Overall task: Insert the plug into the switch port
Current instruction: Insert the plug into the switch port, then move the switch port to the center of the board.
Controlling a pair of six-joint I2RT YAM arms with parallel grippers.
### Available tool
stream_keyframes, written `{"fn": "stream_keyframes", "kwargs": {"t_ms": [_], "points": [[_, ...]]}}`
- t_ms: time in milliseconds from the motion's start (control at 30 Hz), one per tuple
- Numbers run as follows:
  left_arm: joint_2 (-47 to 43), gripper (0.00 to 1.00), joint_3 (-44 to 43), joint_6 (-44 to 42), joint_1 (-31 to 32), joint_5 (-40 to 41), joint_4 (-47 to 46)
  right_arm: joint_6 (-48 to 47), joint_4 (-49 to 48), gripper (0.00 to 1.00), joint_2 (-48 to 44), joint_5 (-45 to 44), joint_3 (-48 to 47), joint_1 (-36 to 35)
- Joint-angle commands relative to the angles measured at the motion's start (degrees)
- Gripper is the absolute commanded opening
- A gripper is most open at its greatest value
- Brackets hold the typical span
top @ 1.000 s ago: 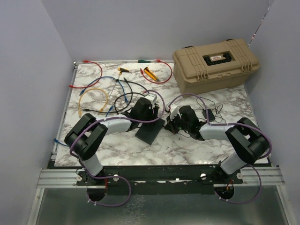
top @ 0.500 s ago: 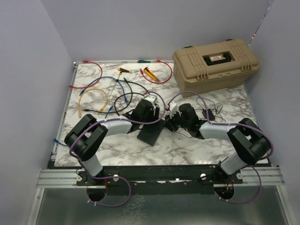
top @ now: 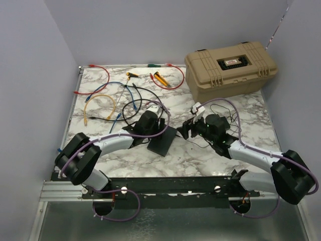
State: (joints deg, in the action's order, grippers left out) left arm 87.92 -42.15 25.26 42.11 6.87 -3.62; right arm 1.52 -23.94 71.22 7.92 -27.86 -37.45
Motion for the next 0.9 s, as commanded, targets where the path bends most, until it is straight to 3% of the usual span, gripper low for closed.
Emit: {"fn": "stream_keyframes", "kwargs": {"t_ms": [0,133,300,567,867], "points": [[-7.34,0.72,4.75,3.15,0.18,1.13,4.79,5.71,1.15,0.76,-4.95,-8.44,1.56,-0.32],[-9.00,0.72,8.12,5.82,0.23,-2.95,5.56,7.85,0.61,0.99,-7.93,-11.30,2.86,-0.33],[-10.02,0.72,10.31,7.39,0.17,-2.24,5.16,9.99,-2.27,1.00,-10.53,-14.03,5.29,-0.33],[-5.51,0.71,8.09,11.29,2.33,-10.57,-1.22,11.91,-3.95,1.00,-14.61,-20.51,8.15,-0.34],[1.99,0.70,6.14,22.78,8.82,-11.70,-17.47,12.81,-3.56,1.00,-19.36,-27.73,10.70,-0.34]]}}
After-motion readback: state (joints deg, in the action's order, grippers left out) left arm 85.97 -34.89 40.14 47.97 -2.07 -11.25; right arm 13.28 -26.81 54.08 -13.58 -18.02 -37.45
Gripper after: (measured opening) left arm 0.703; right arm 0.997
